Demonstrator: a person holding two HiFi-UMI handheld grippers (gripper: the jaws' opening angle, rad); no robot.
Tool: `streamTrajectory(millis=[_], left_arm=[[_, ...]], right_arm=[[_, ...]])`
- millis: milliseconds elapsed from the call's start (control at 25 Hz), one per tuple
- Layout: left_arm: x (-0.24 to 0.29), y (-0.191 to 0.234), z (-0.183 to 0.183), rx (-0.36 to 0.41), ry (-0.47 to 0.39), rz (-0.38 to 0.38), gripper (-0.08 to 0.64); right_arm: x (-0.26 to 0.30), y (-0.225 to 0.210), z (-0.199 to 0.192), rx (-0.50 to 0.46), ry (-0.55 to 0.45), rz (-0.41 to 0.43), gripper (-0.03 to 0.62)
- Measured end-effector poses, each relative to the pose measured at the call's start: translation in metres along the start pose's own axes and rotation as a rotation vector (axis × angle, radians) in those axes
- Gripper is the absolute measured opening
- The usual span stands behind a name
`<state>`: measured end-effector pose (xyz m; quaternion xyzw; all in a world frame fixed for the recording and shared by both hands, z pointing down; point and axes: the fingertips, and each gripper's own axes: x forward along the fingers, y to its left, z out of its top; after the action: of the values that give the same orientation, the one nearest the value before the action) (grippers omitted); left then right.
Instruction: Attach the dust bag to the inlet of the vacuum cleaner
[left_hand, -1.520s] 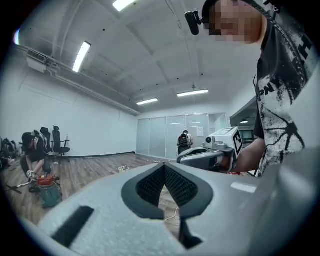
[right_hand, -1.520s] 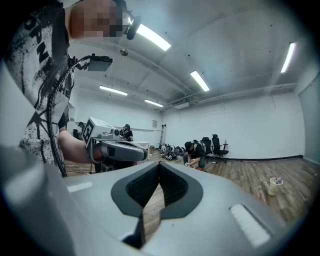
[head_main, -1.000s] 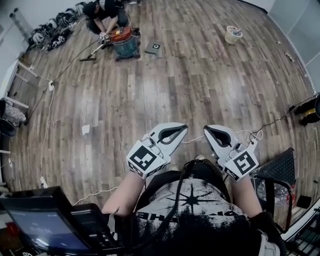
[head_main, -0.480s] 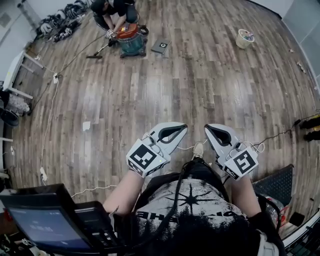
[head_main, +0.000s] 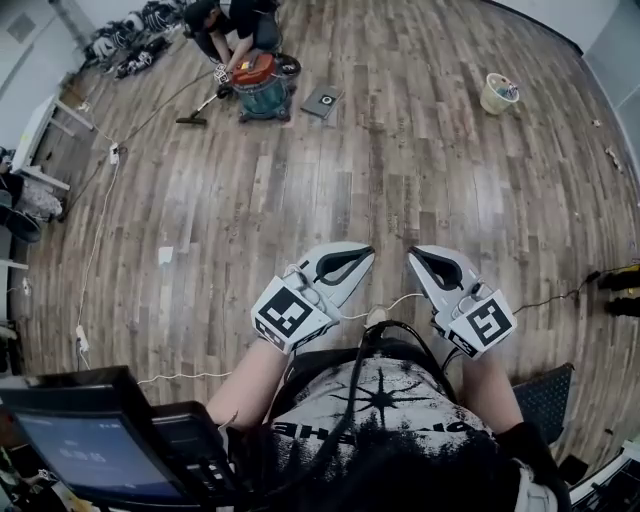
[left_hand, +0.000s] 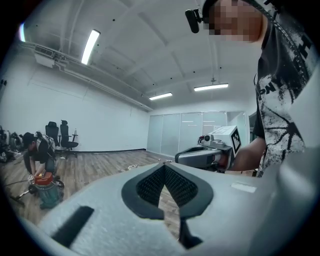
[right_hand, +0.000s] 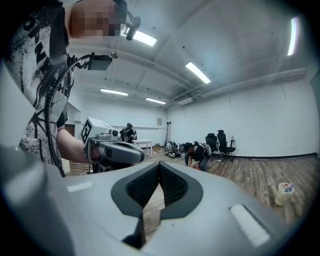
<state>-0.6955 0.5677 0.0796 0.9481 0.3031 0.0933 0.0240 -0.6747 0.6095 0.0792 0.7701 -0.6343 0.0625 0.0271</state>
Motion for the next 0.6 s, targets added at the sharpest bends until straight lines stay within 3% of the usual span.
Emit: streamTrajectory(millis=[280,600], left_arm=[[0.070,0.011,0.017,0.021,0.012,0.017,-0.002],[0.107,0.007,0.021,0.033,0.020,0.043,-0.002]], right_arm=[[-0.023,-0.068,-0.003,0.012,-0.011,0.008,0.003],[-0.040,-0.104,-0.006,0.010,-0.036,0.034,0.003]])
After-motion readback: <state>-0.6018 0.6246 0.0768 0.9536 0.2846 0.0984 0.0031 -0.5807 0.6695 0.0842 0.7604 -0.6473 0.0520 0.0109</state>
